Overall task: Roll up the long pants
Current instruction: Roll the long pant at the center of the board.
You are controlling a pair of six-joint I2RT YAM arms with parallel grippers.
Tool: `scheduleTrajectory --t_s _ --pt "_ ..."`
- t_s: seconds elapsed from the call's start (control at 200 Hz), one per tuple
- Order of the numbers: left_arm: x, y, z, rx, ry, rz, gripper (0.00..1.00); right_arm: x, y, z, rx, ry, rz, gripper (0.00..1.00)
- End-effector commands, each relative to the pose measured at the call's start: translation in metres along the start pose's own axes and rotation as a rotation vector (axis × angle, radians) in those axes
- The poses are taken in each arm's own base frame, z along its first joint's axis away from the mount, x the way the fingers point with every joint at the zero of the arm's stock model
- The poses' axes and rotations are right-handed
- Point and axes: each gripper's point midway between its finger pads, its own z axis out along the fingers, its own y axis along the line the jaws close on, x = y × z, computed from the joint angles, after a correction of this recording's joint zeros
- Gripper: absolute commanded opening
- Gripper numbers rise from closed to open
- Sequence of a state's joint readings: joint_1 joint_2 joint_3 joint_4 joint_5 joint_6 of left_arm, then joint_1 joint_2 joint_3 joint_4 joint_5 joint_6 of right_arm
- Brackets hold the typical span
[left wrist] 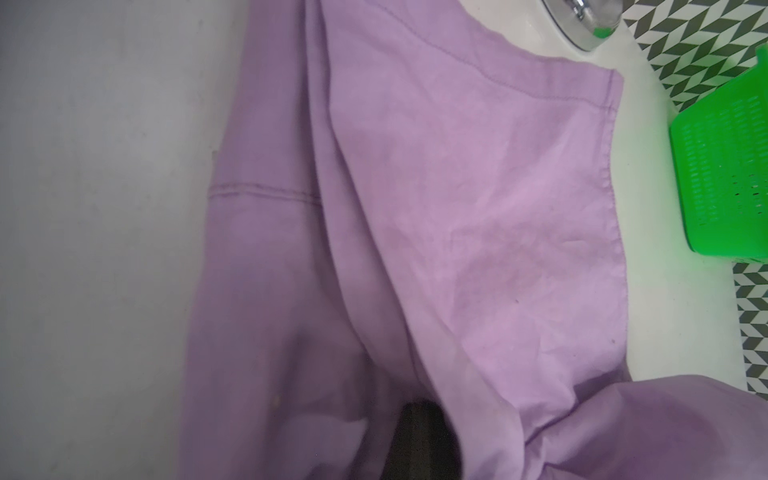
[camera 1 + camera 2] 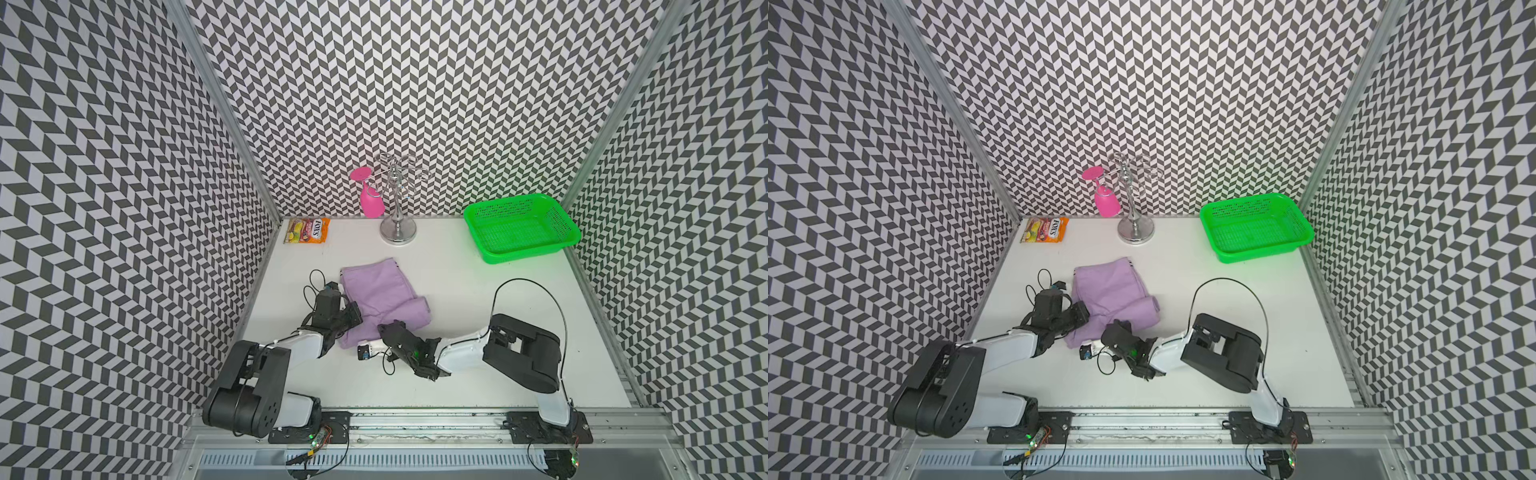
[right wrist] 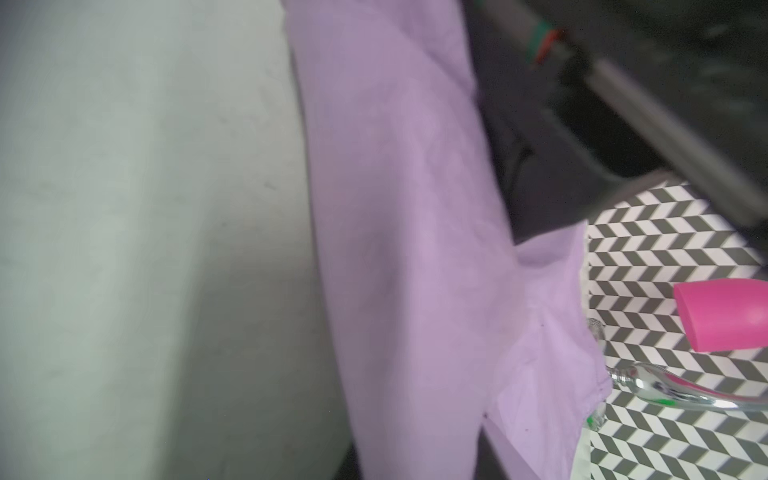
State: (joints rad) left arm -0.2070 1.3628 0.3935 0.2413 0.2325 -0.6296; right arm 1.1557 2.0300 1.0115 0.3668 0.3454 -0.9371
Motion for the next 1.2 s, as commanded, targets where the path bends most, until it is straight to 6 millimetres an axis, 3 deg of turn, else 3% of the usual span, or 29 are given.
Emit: scheduleTrajectory --t_s 0.0,0.09,0.165,0.265,0.33,0.486,0.636,0.711,0.861,1.092,1.197 --pt "-0.017 -0.02 -0.012 0.053 -0.035 -0.001 0.0 0.012 0.03 -0.001 -0.224 0.038 0.048 0.02" --pt "-0.04 -0.034 -0.03 0.079 -0.105 -0.016 0.0 0.003 0.017 -0.016 -0.358 0.043 0.196 0.0" --pt "-0.062 -0.044 -0.05 0.092 -0.178 -0.027 0.0 -0.016 0.006 -0.037 -0.505 0.0 0.339 0.0" --pt "-0.088 -0.052 -0.079 0.11 -0.277 -0.04 0.0 -0.039 0.004 -0.068 -0.704 -0.041 0.492 0.0" --pt "-0.101 -0.055 -0.095 0.113 -0.329 -0.037 0.0 -0.045 0.008 -0.082 -0.813 -0.049 0.558 0.0" --pt "-0.106 -0.045 -0.1 0.082 -0.331 -0.041 0.0 -0.045 0.003 -0.092 -1.035 -0.041 0.683 0.0" --pt "-0.096 -0.043 -0.093 0.111 -0.293 -0.054 0.0 -0.037 -0.003 -0.079 -1.16 0.015 0.74 0.0" --pt "-0.092 -0.042 -0.091 0.115 -0.286 -0.052 0.0 -0.034 -0.012 -0.061 -1.185 -0.002 0.796 0.0" --pt "-0.091 -0.043 -0.089 0.113 -0.267 -0.026 0.0 -0.021 -0.006 -0.023 -1.203 0.083 0.819 0.0" --pt "-0.087 -0.072 -0.099 0.208 -0.243 0.032 0.0 -0.022 -0.014 0.019 -1.17 0.034 0.874 0.0" --pt "-0.077 -0.074 -0.095 0.213 -0.225 0.03 0.0 -0.018 -0.019 0.029 -1.179 0.007 0.909 0.0"
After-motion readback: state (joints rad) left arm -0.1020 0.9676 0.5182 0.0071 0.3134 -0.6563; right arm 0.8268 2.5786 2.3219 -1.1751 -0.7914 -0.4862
